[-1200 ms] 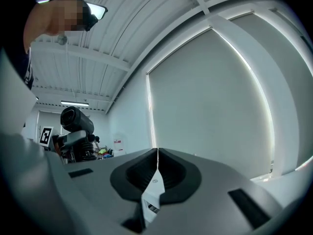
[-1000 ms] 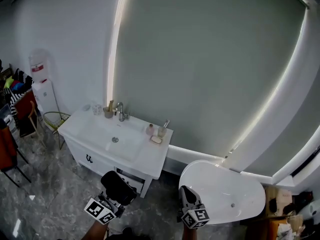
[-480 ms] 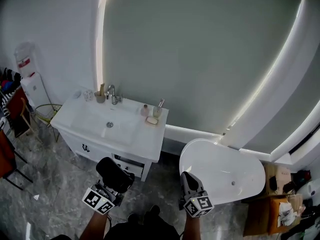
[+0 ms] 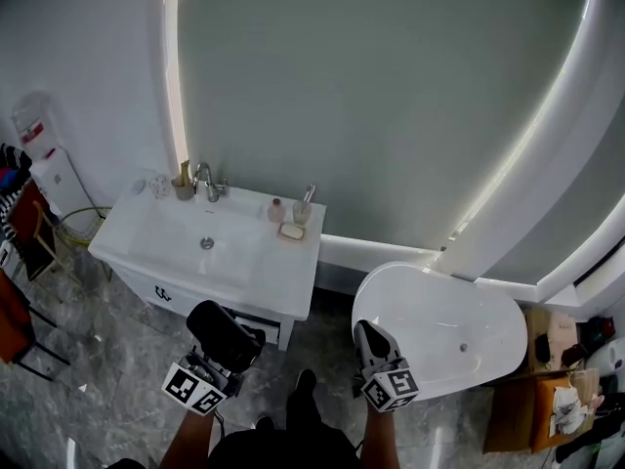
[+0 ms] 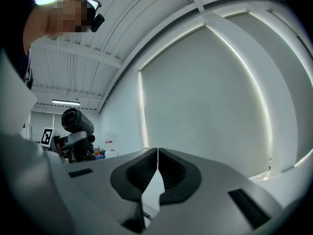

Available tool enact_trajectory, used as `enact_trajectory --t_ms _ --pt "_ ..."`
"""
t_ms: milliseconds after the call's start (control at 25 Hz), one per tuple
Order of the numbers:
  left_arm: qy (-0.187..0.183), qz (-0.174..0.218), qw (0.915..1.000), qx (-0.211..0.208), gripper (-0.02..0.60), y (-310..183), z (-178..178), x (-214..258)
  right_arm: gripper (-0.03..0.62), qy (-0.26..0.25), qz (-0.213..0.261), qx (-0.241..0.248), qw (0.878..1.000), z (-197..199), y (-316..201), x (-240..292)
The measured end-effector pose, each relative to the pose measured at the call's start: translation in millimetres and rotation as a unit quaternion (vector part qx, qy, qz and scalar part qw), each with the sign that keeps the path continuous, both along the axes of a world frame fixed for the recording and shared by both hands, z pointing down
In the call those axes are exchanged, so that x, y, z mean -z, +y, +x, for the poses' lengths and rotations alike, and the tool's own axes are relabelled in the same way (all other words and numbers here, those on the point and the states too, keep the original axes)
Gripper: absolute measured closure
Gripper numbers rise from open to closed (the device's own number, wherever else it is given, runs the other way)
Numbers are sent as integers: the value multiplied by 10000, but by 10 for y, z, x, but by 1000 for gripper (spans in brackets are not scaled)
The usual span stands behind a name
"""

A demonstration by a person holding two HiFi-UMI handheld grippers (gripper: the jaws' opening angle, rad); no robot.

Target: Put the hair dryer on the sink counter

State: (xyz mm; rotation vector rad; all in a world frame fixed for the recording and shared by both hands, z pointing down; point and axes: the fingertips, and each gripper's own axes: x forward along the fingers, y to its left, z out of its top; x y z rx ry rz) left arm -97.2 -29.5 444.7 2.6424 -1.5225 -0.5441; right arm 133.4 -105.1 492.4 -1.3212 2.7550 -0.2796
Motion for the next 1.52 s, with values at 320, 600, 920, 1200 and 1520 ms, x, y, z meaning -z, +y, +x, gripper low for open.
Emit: enact_trajectory --t_ms 320,600,920,1200,1520 --pt "7 -82 9998 155 360 -806 16 -61 563 0 -75 246 9997 -75 -917 -77" --pt "-14 -143 9988 473 360 -1631 38 -67 563 65 -198 554 9982 -101 -1810 -136" --pt "-60 -210 9969 754 360 -2153 206 -91 563 59 -122 975 9951 -117 -2434 -127" --pt "-114 -325 9962 799 360 -2414 176 -126 563 30 -250 1041 9943 -179 -2677 -216" --pt "-16 -533 9972 524 360 -2732 -213 -288 563 24 -420 741 9964 -514 -2907 -302"
